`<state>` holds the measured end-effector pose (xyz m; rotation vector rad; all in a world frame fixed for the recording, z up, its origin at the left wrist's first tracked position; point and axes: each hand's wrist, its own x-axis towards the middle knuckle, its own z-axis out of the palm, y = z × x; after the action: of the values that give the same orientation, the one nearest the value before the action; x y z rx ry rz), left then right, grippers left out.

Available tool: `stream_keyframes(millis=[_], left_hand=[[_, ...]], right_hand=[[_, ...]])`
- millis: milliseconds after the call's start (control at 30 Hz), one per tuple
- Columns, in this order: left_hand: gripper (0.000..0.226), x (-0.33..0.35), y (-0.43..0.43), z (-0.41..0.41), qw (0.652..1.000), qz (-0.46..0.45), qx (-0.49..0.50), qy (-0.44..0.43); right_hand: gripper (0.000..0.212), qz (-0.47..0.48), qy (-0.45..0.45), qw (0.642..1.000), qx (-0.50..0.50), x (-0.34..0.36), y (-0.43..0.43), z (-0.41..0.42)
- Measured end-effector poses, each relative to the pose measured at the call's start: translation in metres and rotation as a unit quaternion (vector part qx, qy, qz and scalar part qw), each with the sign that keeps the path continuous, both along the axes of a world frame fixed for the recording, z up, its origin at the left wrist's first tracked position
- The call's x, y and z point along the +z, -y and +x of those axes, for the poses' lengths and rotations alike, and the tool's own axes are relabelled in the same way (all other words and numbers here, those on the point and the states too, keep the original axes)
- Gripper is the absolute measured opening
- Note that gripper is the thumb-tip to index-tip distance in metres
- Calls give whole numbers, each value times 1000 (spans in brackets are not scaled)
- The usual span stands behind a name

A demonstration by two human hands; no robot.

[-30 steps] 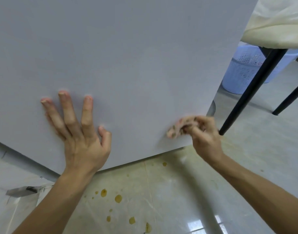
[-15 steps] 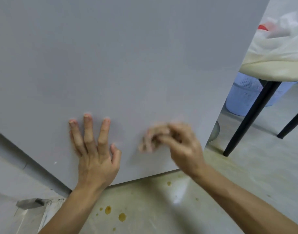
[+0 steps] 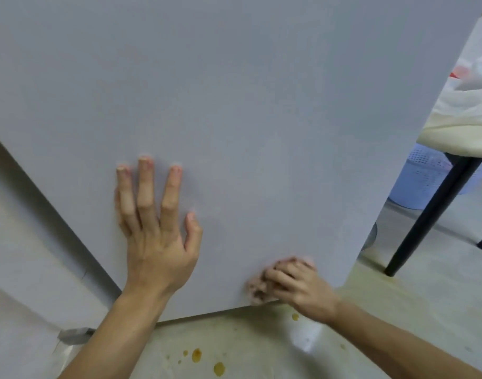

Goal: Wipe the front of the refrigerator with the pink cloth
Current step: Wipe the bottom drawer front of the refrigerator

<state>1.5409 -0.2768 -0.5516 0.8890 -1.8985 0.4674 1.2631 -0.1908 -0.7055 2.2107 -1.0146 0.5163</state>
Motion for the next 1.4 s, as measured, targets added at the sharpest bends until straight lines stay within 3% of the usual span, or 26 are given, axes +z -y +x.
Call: stream_keyframes(millis=[33, 133, 267, 333, 400, 500, 567, 600, 633, 700, 767, 800, 867, 967, 1033, 1100, 1133, 1233, 1300, 1400], left_hand=[[72, 0, 1, 1, 1000, 1, 0, 3], [72, 2, -1, 2, 1000, -3, 4, 4], [74, 6, -4, 5, 1000, -21, 3, -20], [73, 11, 0, 12, 999, -31, 15, -31], [75, 17, 5, 21, 998, -34, 31, -53], [82, 24, 8, 33, 997, -27, 42, -62], [85, 28, 8, 39, 997, -26, 45, -61], [87, 28, 9, 43, 997, -24, 50, -57], [89, 28, 8, 47, 997, -23, 54, -54], [91, 29, 9, 52, 997, -24, 54, -53], [91, 29, 8, 55, 997, -18, 54, -47], [91, 28, 7, 56, 998, -14, 51, -44], [90, 26, 5, 55, 998, -12, 42, -42], [87, 26, 5, 56, 998, -13, 43, -39], [85, 27, 5, 54, 997, -17, 47, -54], [83, 29, 7, 55, 997, -21, 54, -58], [82, 30, 8, 57, 997, -25, 55, -56], [75, 36, 10, 62, 997, -26, 42, -53], [72, 39, 8, 66, 997, -22, 39, -70], [75, 40, 10, 73, 993, -30, 41, -103]], right_hand=[[21, 20, -22, 1000, -6, -16, -2, -5], [23, 56, 22, 998, -21, -9, -5, 3], [18, -88, 164, 982, -8, 84, 5, 31], [13, -144, 229, 961, -62, 152, 11, 43], [15, -233, 317, 911, -127, 218, 18, 53], [25, -308, 477, 817, -104, 266, 36, 73], [28, -319, 516, 789, -96, 271, 52, 91], [27, -330, 500, 795, -93, 269, 55, 102], [24, -318, 465, 824, -69, 259, 58, 109], [20, -203, 364, 909, -24, 211, 56, 119], [23, -76, 227, 971, 23, 142, 44, 126], [21, -68, 158, 985, 23, 109, 38, 123], [26, -36, 109, 993, 29, 66, 33, 116], [24, -18, 175, 984, 17, 79, 28, 123], [17, -39, 285, 958, 0, 122, 28, 126], [12, -123, 344, 929, -57, 185, 31, 117], [14, -186, 370, 906, -87, 221, 33, 114], [22, -294, 551, 780, -33, 288, 43, 112], [21, -335, 552, 762, -37, 295, 59, 123], [19, -306, 512, 803, -13, 275, 76, 161]])
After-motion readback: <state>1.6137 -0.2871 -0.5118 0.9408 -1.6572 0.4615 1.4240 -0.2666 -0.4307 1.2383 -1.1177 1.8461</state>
